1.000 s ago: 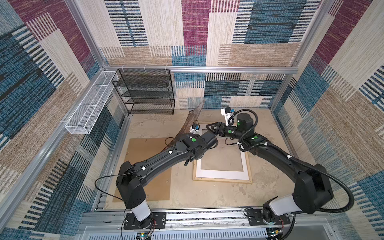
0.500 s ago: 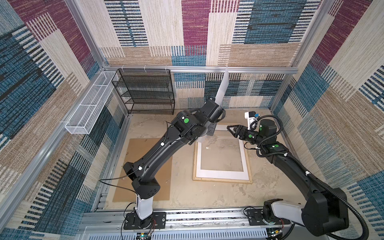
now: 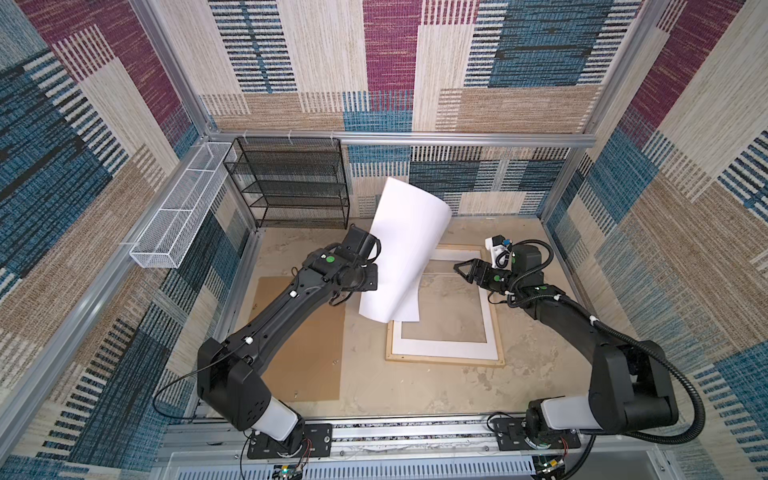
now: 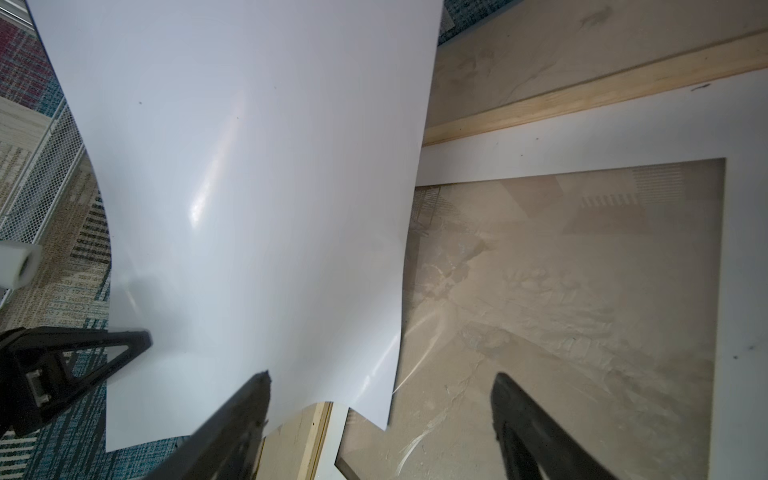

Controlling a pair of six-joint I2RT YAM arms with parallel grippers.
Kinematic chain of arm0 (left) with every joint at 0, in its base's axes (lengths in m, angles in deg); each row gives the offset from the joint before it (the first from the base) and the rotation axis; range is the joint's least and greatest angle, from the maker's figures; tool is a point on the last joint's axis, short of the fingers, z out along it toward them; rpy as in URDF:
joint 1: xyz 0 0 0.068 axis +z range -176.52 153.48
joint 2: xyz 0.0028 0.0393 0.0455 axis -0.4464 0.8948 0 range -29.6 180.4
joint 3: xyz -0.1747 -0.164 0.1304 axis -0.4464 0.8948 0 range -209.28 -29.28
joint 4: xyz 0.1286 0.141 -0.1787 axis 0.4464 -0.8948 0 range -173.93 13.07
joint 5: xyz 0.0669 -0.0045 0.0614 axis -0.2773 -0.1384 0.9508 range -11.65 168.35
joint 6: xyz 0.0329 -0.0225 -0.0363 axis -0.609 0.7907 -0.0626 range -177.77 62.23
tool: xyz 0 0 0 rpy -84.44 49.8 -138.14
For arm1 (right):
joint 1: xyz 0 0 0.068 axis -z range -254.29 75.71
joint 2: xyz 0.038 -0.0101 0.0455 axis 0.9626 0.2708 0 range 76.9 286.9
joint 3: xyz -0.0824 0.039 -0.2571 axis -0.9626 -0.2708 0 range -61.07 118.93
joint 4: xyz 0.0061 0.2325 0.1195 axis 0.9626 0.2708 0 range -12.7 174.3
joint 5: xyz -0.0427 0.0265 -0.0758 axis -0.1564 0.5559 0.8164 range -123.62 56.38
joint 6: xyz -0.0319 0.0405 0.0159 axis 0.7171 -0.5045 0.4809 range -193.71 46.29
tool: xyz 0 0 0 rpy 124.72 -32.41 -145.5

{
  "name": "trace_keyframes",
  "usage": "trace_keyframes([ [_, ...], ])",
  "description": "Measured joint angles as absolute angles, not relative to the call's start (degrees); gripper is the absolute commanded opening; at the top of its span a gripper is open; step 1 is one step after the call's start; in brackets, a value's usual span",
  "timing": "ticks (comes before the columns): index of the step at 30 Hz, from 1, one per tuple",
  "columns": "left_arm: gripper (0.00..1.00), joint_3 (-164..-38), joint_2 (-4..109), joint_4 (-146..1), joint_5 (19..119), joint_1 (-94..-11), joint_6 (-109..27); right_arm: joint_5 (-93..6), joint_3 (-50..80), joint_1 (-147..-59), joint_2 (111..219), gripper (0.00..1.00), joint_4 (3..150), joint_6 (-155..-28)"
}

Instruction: Put the photo into the frame

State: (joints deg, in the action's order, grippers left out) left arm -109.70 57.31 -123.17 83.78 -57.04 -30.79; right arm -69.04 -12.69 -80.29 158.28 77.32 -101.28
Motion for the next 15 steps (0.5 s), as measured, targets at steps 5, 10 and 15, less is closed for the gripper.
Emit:
trace_keyframes([
  [5,0.0,-104.8,57.4,-118.6,82.3,-53.1,-30.5,-70.1,-11.9,-80.3,162.2,0.85,77.2,-101.3],
  [10,0.0,-102.6,59.2,-115.9,82.5,-52.4,-30.7,-70.6,-11.1,-81.2,166.4,0.85,77.0,-101.3],
  [15,0.0,-98.4,61.1,-113.7,83.0,-52.4,-30.5,-70.6,-10.0,-83.1,170.4,0.85,76.8,-101.3],
])
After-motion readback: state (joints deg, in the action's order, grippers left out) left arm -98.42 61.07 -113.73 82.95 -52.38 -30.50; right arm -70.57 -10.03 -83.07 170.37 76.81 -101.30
